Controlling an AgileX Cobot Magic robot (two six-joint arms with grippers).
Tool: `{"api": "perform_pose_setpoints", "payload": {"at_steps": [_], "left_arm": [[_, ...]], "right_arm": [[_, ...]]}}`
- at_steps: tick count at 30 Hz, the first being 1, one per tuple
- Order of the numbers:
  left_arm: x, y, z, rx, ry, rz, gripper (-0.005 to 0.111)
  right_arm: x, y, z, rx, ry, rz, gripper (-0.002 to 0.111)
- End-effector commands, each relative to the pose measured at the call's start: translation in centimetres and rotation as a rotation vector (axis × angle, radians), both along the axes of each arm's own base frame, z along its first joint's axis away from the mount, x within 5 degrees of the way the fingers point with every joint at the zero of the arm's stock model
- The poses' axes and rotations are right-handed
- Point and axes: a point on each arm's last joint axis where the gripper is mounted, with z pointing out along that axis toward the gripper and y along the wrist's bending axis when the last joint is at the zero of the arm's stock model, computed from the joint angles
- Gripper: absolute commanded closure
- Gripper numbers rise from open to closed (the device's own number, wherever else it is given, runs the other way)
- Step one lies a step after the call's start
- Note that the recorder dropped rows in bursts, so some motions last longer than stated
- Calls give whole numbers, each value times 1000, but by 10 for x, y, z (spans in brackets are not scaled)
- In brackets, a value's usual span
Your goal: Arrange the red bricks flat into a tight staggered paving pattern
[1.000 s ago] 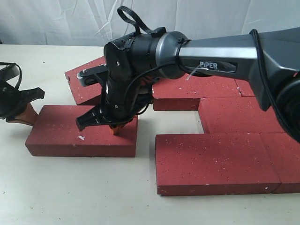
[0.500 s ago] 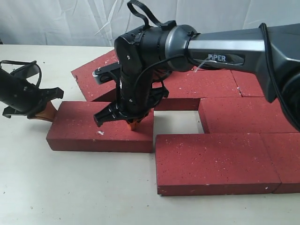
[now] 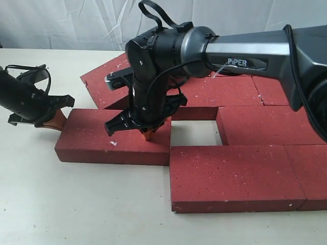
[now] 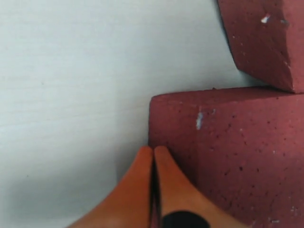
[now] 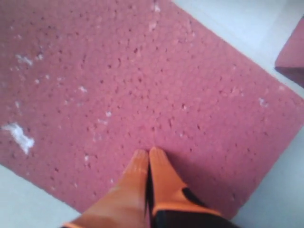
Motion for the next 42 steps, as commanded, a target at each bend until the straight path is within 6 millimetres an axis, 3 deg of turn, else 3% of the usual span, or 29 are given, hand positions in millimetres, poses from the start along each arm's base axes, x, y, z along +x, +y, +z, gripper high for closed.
{"api": "perform_pose_setpoints", "payload": {"at_steps": [1,4,8,14,25,32,36,42], "left_arm": [[-9,-14,0,-79,95,-87,107],[-8,-1,4,-72,92,-43,107],[-9,10,27,-55,34,-16,107],[-11,19,28,52,54,14,107],[-16,22,22,84,77,22,107],[-18,-1,18,87,65,-16,107],[-19,-13,18,105,51,-56,107],[-18,-14,18,99,42,-44,107]], "right_arm": [[6,3,30,124,-118,-10,109],[-1,-4,61,147,-135,-31,109],[-12,-6,72,142,-92,-27,109],[-39,5,38,145,-40,12,109],[-52,-5,6,132,19,-16,109],[-52,-5,2,150,1,-21,109],[-52,-5,-10,121,28,-23,109],[-51,-3,-26,112,50,-34,109]]}}
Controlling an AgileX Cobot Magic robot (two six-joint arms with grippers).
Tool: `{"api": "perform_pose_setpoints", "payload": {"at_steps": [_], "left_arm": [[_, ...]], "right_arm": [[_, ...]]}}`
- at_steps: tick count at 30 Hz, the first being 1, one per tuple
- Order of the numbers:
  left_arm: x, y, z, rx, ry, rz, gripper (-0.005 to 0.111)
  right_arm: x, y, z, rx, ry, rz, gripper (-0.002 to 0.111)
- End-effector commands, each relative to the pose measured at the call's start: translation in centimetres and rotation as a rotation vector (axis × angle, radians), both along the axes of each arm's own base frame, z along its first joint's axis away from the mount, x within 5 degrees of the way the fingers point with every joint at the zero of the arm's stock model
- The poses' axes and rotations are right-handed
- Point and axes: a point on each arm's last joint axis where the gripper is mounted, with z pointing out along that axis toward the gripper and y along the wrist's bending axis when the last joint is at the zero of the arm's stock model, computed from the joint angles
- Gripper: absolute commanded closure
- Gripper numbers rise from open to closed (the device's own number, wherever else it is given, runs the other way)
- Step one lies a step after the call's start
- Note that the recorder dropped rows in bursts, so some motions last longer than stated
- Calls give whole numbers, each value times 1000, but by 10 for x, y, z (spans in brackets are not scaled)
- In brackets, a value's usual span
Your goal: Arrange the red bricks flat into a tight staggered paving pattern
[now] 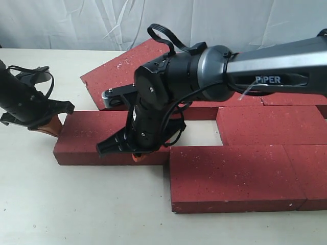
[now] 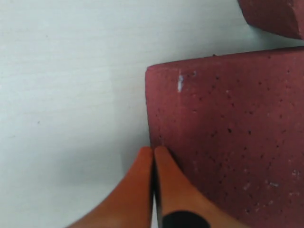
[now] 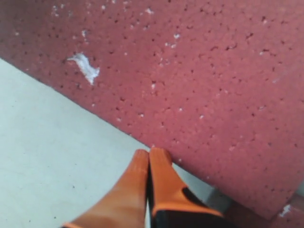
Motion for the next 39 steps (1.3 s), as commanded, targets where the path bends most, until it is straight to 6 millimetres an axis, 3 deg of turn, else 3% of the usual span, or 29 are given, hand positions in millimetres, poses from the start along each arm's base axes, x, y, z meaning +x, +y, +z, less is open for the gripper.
{"api": "perform_pose_setpoints", "payload": {"at_steps": [1,8,19,23,32,39], "left_arm": [[-2,-8,2,-26,4,5,107],[0,-7,2,-19,-11,12,107],[0,-4,1,16,-19,4,107],[0,0,0,62,-13,-1,107],[0,4,-2,108,-3,38,107],[1,2,-1,86,-8,46,107]], "right_arm": [[1,1,-17,-17,19,-5,109],[3,-1,-10,-23,-18,-6,109],[-7,-7,22,-17,-9,7,109],[-11,-7,17,-40,3,23,109],[-7,-8,-24,-58,4,8,109],[-2,-7,-26,-50,-43,-22,109]]}}
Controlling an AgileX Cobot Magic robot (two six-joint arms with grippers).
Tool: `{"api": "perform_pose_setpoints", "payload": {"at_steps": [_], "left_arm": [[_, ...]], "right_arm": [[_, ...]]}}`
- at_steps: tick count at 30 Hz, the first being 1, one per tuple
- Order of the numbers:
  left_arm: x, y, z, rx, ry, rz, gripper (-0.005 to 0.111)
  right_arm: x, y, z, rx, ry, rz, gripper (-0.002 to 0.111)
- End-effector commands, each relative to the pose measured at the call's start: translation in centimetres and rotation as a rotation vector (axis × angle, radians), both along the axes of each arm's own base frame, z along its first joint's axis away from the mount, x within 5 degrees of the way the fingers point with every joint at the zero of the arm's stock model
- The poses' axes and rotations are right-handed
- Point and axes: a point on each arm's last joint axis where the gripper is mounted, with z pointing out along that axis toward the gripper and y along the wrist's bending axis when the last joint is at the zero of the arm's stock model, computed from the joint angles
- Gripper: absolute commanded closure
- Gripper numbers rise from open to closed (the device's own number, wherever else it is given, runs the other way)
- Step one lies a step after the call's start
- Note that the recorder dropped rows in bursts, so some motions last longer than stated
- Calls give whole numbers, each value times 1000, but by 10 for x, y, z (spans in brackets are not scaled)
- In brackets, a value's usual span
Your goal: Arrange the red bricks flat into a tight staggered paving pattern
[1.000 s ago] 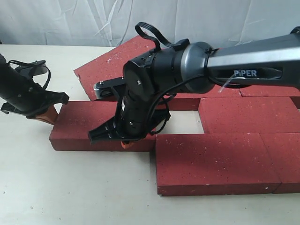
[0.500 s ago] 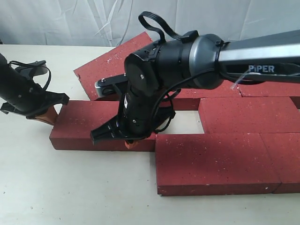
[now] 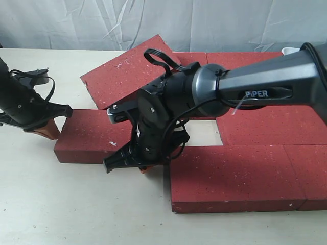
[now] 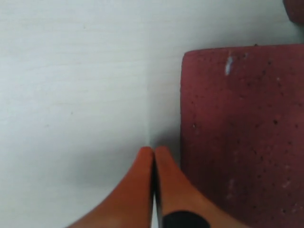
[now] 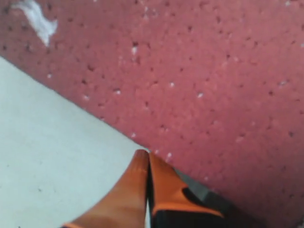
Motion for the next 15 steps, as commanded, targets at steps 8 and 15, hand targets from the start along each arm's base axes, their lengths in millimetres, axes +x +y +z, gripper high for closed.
{"api": "perform_pose_setpoints", "payload": {"at_steps": [8,15], "left_arm": [[1,-2,3,-15,-23,16,107],[2,-3,3,-33,-27,23,107]], "right_arm": [[8,-6,-1,-36,-69,-63,109],[8,-6,0,-32,-59,-72,109]]}}
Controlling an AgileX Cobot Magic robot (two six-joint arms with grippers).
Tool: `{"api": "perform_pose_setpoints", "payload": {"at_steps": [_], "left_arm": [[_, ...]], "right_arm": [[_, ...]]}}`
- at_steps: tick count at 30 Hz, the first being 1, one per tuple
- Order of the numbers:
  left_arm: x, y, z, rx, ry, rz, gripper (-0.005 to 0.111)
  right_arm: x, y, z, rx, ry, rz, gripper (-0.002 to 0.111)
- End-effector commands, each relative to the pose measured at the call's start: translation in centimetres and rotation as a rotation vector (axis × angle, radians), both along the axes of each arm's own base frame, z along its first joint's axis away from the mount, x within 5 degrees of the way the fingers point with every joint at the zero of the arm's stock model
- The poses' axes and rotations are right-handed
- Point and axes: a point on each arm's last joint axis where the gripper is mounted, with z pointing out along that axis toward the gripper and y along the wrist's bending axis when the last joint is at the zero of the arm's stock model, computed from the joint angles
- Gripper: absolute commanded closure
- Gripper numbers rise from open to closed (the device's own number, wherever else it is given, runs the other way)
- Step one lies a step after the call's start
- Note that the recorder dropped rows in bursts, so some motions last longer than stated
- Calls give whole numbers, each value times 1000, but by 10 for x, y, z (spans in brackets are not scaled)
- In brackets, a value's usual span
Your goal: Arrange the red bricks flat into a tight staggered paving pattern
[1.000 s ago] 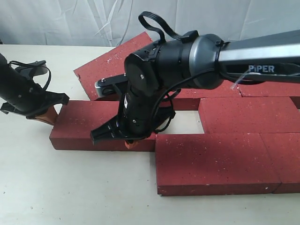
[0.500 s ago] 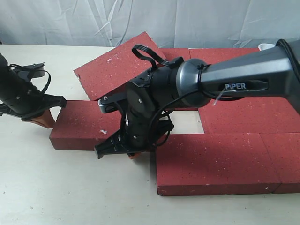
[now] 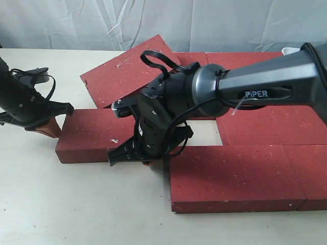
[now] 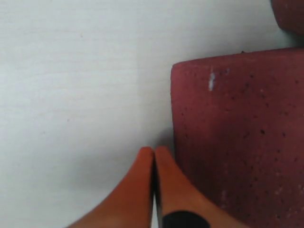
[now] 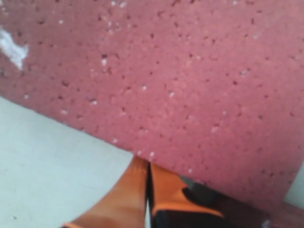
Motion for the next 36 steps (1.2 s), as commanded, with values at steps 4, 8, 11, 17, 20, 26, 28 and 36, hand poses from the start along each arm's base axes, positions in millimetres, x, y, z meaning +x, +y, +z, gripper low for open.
{"api": "perform_pose_setpoints", "payload": {"at_steps": [4,8,11,17,20,26,28,36], "left_arm": [[1,-6,4,-64,-31,-5,107],[2,-9,5,-75,-38,-12,107],[1,-16,-1,-79,-24,-32,107],[0,-31,-15,-79,5,-63,107],[1,-36,-15,-98,1,-46,107],[1,-37,-14,-109,0,-52,107],[1,-37,-14,-108,1,-55,107],[3,-39,-9,-126,16,-76,107]], "right_arm": [[-2,0,5,29,17,-25,109],[-4,3,18,73,1,-21,109],[-7,6,28,99,-24,3,109],[-9,6,38,122,-41,6,109],[-7,3,40,118,-40,0,109],[4,-11,54,140,-45,-58,109],[10,-22,64,145,-52,-80,109],[42,-118,119,156,-5,-98,109]]}}
